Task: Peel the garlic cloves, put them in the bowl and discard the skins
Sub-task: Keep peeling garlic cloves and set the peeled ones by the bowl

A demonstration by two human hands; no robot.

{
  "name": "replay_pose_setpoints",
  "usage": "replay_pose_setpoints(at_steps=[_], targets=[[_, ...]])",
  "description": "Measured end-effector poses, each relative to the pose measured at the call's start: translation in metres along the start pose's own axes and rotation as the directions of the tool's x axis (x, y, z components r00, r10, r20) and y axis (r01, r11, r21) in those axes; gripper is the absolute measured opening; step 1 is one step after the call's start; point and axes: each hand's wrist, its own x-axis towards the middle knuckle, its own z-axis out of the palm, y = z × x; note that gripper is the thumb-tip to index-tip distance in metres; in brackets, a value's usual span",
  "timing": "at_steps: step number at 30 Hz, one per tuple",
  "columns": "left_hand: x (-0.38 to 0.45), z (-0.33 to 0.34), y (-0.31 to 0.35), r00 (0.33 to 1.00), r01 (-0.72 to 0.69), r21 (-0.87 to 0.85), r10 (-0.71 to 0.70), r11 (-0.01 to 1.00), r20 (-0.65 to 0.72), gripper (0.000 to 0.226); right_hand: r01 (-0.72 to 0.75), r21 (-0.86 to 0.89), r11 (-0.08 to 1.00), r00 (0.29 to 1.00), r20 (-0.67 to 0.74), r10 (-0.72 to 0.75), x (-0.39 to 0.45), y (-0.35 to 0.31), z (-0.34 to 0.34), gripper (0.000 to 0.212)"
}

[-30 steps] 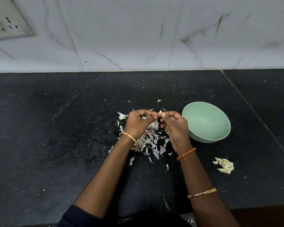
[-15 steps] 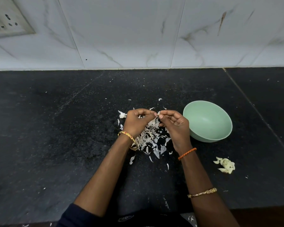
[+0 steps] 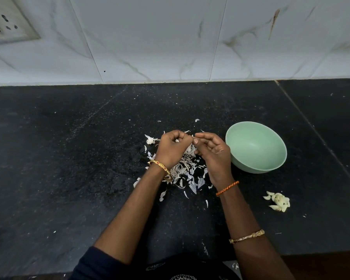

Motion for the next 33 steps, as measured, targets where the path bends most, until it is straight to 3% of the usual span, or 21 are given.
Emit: replay_pose_setpoints(at_steps=[5, 10, 19, 23, 27, 33], targets=[[-0.003, 0.006, 0.004, 0.991, 0.132, -0.134, -0.133, 0.982, 0.006, 0.041, -0.063, 0.150, 0.987, 0.997, -0.038, 0.070, -0.003, 0.003, 0.006, 0.017], [-0.005, 0.008, 0.006, 0.972, 0.234, -0.191, -0.229, 0.953, 0.043, 0.051, -0.129, 0.264, 0.956, 0.989, -0.037, 0.144, -0.003, 0.003, 0.009, 0.017], [-0.006, 0.013, 0.003, 0.921, 0.390, -0.136, -0.390, 0.911, 0.026, 0.027, -0.239, 0.435, 0.868, 0.962, -0.017, 0.274, 0.001, -0.002, 0.006, 0.017], [-0.006, 0.011, -0.002, 0.974, 0.210, -0.135, -0.219, 0.968, -0.052, 0.038, -0.229, 0.391, 0.892, 0.963, -0.045, 0.267, 0.002, -0.004, 0.001, 0.019], [-0.003, 0.007, -0.003, 0.993, 0.053, -0.067, -0.060, 0.996, -0.105, 0.018, -0.226, 0.347, 0.910, 0.964, -0.058, 0.261, 0.001, -0.002, 0.000, 0.021], [-0.006, 0.001, 0.001, 0.995, -0.071, 0.045, 0.075, 0.996, -0.071, 0.009, -0.243, 0.334, 0.911, 0.959, -0.057, 0.277, 0.002, -0.003, 0.001, 0.023]])
